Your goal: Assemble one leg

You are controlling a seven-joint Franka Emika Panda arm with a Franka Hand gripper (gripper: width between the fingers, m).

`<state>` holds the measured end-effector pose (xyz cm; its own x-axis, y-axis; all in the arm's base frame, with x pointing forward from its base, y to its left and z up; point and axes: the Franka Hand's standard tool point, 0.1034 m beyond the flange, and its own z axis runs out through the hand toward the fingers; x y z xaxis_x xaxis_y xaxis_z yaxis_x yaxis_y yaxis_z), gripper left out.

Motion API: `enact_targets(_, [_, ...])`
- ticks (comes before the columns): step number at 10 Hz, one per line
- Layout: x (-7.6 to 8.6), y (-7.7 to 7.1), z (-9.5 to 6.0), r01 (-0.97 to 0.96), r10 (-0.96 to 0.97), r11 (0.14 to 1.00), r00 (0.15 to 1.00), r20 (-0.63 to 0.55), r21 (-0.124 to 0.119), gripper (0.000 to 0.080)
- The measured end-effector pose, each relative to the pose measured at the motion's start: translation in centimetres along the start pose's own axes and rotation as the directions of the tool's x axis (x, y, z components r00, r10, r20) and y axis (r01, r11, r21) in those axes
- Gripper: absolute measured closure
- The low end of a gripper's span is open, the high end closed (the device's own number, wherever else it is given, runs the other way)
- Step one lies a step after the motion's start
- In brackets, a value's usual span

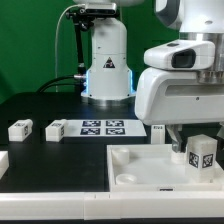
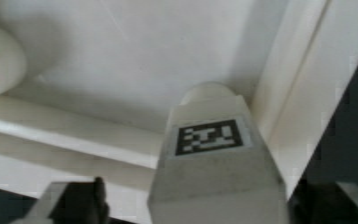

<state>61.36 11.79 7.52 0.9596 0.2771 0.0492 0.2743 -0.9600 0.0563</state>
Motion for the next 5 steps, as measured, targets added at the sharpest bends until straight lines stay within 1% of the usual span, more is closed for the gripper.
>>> enact_targets(1, [0.02, 0.04, 0.02, -0.001, 0.001, 1.0, 1.0, 0.0, 0.0, 0.0416])
enact_targets(2, [0.01, 0.09, 0.05, -0.001, 0.001, 1.0, 1.0, 0.0, 0.0, 0.0416])
enact_targets(3, [-0.01, 0.13, 0.07, -0.002, 0.002, 1.0, 1.0, 0.001, 0.0, 0.0508])
enact_targets(5, [-0.01, 0.16, 0.07, -0.041, 0.041, 0.999, 0.999, 0.001, 0.0, 0.0508])
